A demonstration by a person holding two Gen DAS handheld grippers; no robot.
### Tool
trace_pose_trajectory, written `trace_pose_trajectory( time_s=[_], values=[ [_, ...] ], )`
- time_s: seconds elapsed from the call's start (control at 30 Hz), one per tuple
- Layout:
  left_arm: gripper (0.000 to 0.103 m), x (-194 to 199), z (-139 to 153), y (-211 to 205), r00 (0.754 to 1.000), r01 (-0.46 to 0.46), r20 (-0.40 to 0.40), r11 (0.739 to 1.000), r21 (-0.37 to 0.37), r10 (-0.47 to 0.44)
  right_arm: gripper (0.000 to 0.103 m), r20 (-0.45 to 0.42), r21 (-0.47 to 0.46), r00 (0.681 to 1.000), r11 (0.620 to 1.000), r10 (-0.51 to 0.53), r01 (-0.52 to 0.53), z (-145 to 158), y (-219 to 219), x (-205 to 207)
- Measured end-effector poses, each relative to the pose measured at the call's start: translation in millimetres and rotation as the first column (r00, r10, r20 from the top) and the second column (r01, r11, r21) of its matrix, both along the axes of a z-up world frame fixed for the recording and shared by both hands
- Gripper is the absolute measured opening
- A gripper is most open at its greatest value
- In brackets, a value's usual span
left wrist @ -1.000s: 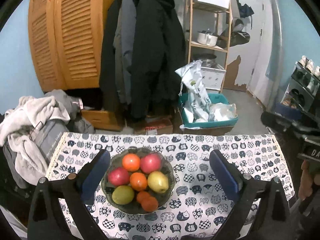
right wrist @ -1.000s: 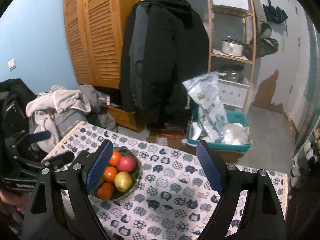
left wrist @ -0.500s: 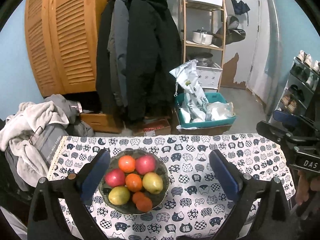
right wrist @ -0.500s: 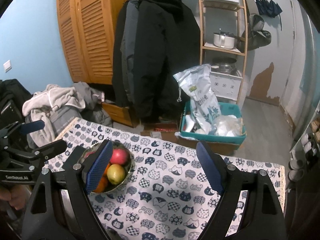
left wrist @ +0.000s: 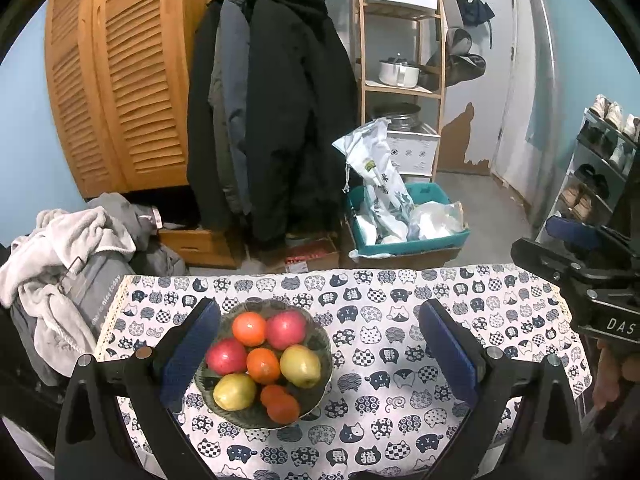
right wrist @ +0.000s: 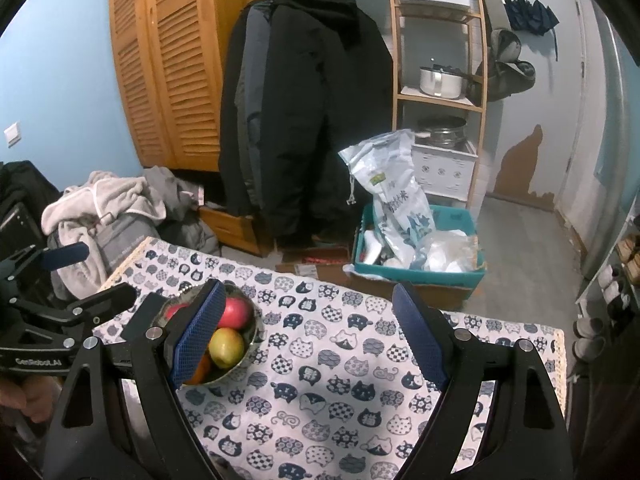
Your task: Organize fruits
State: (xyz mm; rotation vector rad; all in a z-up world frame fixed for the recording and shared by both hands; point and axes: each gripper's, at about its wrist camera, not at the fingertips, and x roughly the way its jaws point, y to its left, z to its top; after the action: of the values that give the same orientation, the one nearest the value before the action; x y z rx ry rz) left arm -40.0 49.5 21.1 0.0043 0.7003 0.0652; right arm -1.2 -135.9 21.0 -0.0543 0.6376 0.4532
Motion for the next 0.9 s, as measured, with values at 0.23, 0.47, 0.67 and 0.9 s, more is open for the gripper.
trace_pose_trajectory(
  time_s=[0.23,0.47,0.67,0.9],
  values=[
    [0.1,-0.4,0.9,-1.5,1.0,0.0,-0.002,1.0,0.001,0.0,0.084,0.0,0.0,1.0,1.0,-0.001,0.001,0.3,0.3,0.7],
    [0.1,0.0,0.9,-3.3,1.0,0.0,0.0,1.0,0.007,0.0,0.084,0.0,0.0,1.0,1.0,0.0,0.0,0.4,0.5,0.6],
    [0.101,2.6,-2.1,-3.3,1.0,0.003,-0.015,1.0,0.007,-0.003,0.084,-0.001,-0.002,1.0,1.0,-0.001,0.001,-0.4,0.8,1.0],
    [0.101,1.6,-2.9,-3.5,1.0,0.007,-0.013,1.0,0.018,-0.007,0.084,-0.001,-0.002,1.0,1.0,0.0,0.0,-0.2,1.0,1.1]
  ],
)
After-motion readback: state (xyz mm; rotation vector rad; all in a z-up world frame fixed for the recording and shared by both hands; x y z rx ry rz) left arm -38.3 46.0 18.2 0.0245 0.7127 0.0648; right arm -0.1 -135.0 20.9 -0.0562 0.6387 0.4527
